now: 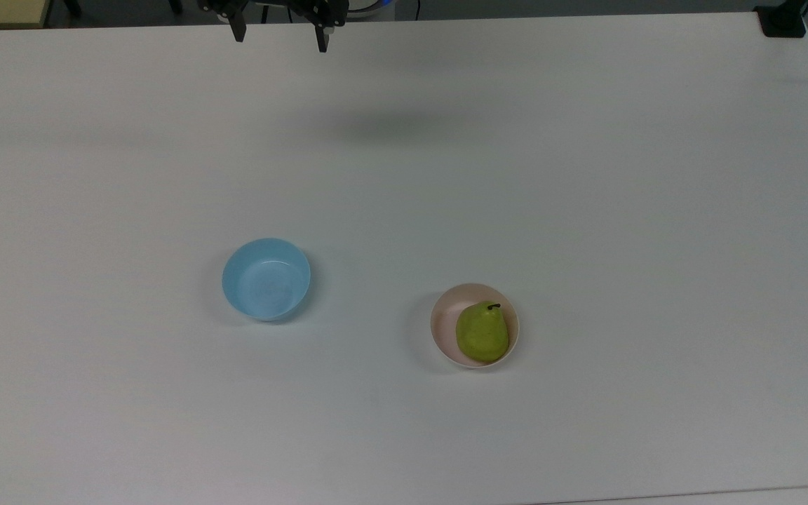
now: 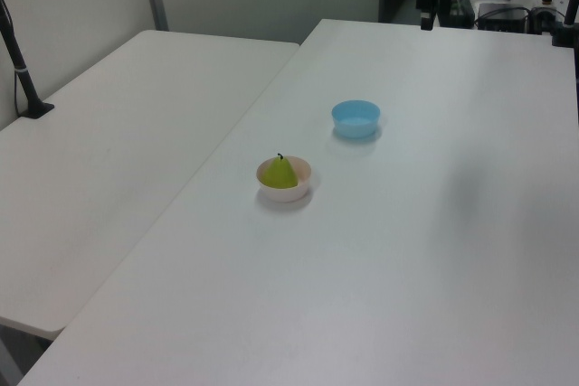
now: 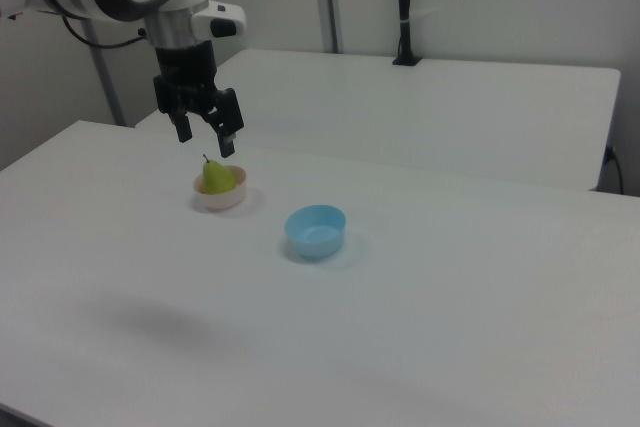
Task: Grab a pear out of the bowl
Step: 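Move the open gripper over the pink bowl and lower toward the pear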
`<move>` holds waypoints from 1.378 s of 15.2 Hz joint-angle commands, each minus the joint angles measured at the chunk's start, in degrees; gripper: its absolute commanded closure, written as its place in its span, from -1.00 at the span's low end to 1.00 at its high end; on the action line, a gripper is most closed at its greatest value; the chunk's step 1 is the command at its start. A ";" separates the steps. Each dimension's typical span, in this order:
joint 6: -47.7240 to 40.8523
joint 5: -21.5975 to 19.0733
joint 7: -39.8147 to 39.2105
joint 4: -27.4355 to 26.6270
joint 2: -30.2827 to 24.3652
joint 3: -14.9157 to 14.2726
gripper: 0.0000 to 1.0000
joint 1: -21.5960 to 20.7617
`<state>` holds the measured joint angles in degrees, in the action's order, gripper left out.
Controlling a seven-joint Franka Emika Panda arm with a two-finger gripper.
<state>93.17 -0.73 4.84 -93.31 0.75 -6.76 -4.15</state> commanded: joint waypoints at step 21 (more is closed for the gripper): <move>27.13 -8.67 8.86 14.56 24.10 -3.52 -1.00 -13.15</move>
<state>113.42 -8.48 9.10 -81.73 19.28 -8.58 -13.41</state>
